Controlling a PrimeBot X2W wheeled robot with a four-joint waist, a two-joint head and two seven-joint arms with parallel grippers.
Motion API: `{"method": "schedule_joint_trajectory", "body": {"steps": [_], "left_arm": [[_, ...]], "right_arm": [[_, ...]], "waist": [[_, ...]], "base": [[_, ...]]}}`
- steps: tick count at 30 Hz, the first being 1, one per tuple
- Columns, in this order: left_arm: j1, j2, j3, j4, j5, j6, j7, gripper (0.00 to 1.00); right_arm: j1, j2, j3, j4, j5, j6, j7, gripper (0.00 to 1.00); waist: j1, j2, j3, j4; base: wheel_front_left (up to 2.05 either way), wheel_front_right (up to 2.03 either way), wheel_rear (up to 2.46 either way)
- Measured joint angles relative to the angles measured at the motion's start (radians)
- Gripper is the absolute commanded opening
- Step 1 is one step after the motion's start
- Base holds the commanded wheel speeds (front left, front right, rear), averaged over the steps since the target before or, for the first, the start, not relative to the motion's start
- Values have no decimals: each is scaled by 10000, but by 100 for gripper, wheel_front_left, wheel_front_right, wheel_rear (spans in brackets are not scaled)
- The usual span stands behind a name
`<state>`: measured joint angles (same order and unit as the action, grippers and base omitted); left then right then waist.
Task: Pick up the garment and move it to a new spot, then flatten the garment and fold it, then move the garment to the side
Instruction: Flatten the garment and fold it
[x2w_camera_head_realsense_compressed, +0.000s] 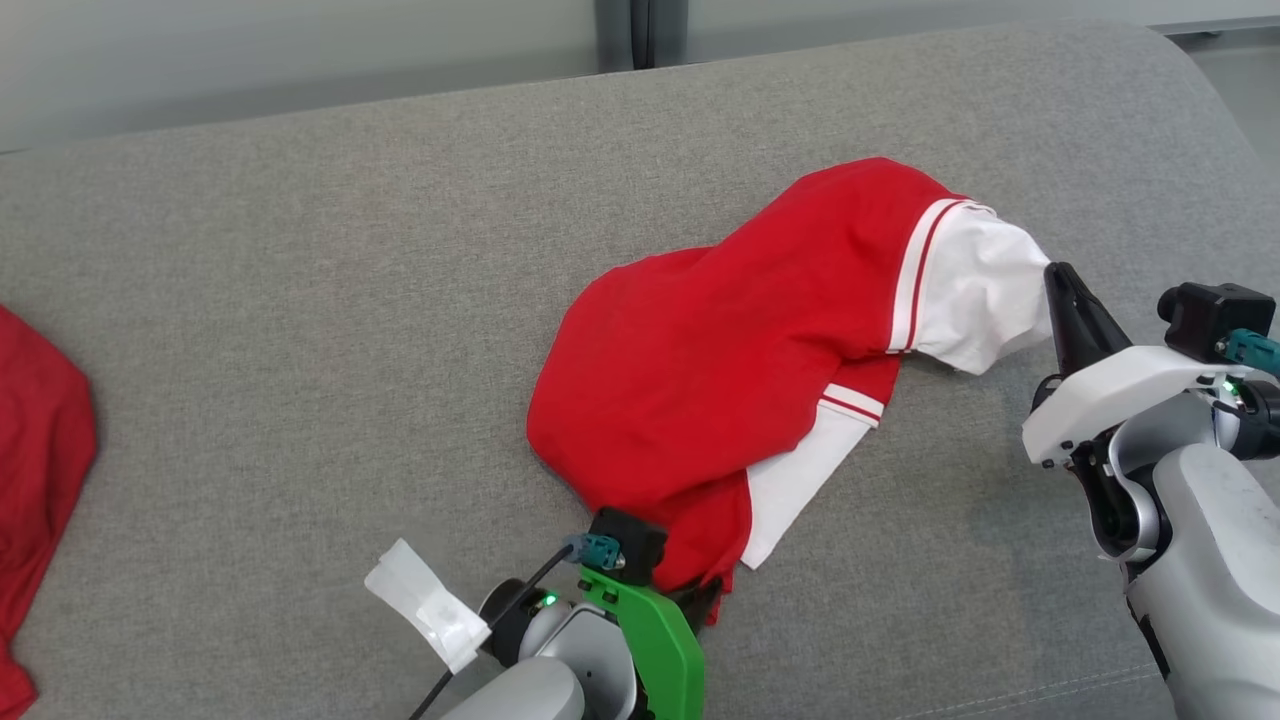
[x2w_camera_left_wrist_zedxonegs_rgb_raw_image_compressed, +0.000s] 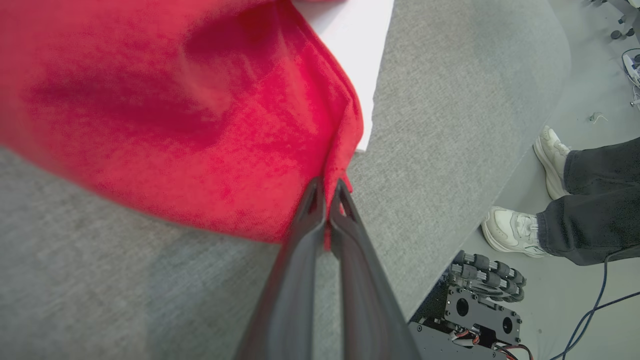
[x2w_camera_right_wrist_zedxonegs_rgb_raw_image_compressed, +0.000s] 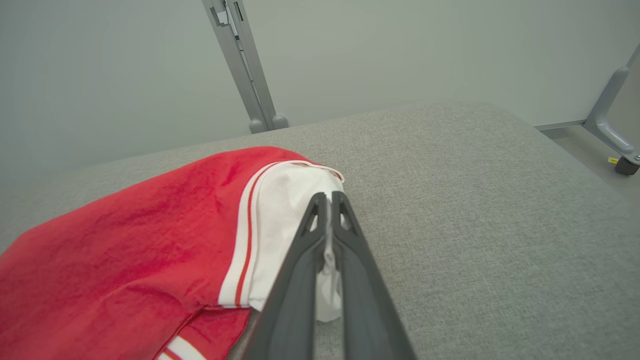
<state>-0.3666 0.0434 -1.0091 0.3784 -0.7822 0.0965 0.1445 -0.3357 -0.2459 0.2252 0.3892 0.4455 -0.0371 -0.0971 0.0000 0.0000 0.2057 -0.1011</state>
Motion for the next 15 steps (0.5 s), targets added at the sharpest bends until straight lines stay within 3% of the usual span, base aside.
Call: {"method": "schedule_joint_trajectory", "body": {"steps": [9,15], "left_arm": [[-85,150,892,-784,-199,-2,-265,0],[-701,1126,2228,-2796,-744,-255,-529,0]], "right_arm": [[50,-81,-111,-196,54,50,-303,0],[-705,-596,-819,-1172,460,282,-589,0]], "waist": [[0,0,-254,268],[0,0,-557,400]], "base": [[0,0,0],[0,0,0]]}}
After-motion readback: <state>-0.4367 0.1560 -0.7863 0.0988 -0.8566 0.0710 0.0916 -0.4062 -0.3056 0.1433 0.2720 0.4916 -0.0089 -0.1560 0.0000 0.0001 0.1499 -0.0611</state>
